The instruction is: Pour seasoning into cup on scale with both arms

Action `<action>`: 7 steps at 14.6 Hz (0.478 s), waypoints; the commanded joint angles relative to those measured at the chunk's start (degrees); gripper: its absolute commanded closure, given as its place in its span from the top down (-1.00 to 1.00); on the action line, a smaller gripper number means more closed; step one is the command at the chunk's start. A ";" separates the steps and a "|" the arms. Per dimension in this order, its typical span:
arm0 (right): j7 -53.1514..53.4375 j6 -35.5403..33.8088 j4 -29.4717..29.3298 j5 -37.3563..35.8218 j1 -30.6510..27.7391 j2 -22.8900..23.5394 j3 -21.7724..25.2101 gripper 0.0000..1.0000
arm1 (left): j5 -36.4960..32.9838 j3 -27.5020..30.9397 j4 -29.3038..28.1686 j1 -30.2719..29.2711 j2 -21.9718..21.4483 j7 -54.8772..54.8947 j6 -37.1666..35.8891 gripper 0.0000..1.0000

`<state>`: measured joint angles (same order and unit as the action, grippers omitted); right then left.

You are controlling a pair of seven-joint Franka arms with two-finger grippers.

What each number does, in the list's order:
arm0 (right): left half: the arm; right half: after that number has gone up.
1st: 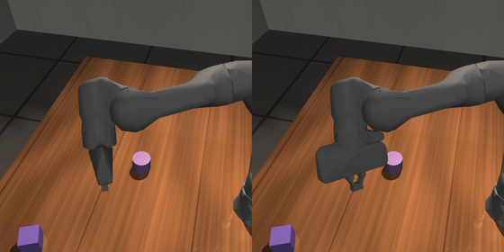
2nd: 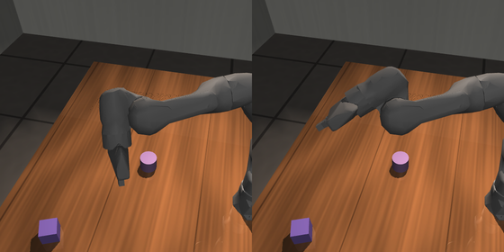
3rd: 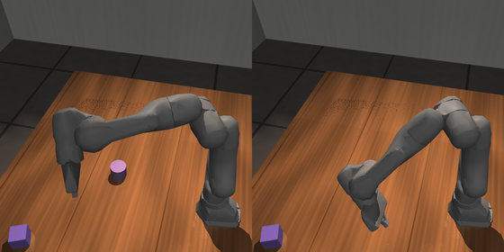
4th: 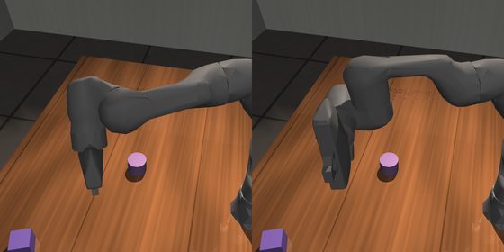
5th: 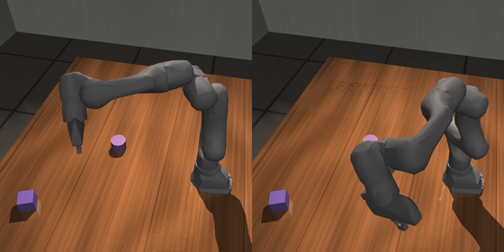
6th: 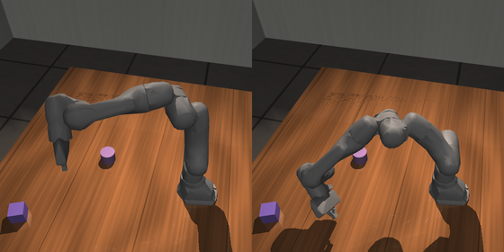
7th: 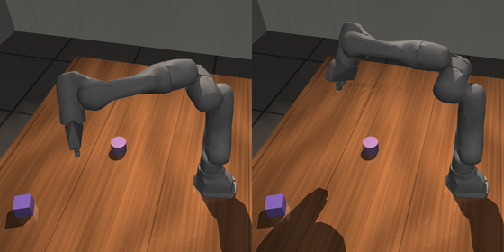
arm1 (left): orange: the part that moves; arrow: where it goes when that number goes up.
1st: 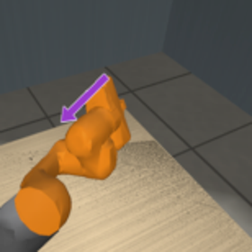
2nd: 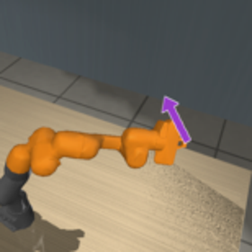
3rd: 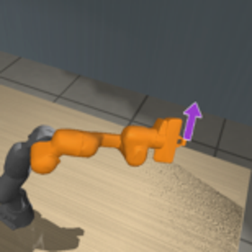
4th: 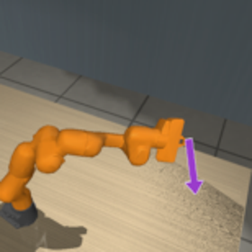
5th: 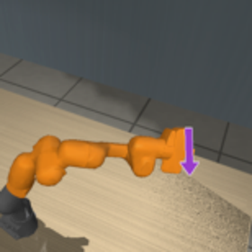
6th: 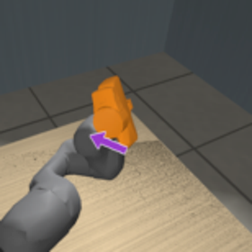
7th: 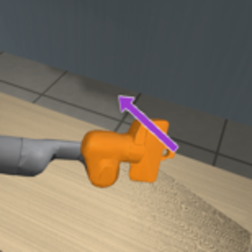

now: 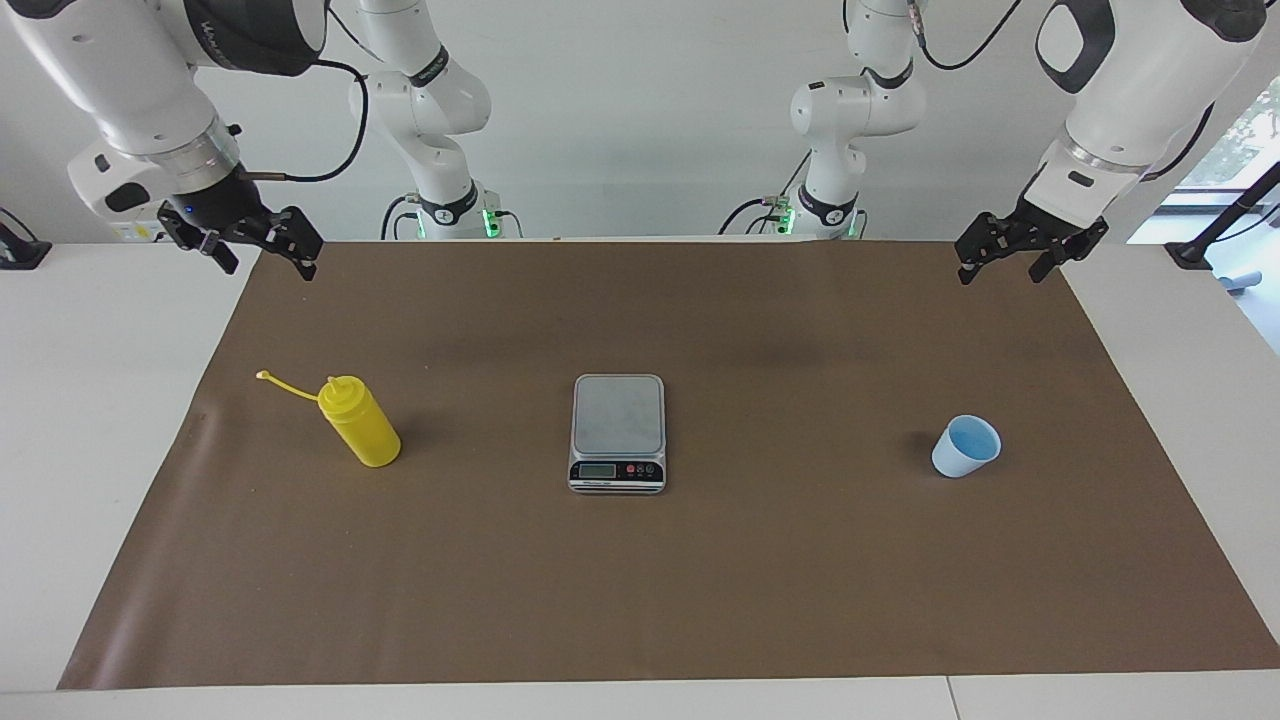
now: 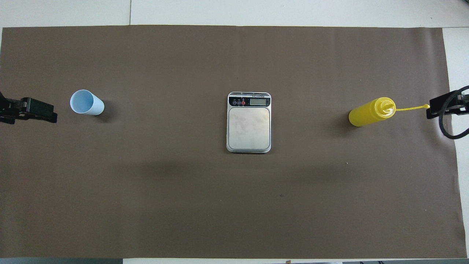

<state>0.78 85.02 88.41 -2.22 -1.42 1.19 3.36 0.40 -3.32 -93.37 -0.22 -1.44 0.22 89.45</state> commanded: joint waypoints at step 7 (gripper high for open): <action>-1.48 3.31 2.12 0.19 0.10 -1.28 -0.37 1.00 | -0.93 0.42 -2.08 0.13 -1.72 0.30 0.19 1.00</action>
<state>0.57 86.86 88.61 -2.22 -1.16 1.18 3.21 0.40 -3.28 -93.41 -0.26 -1.44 0.24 89.37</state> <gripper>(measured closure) 0.000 0.000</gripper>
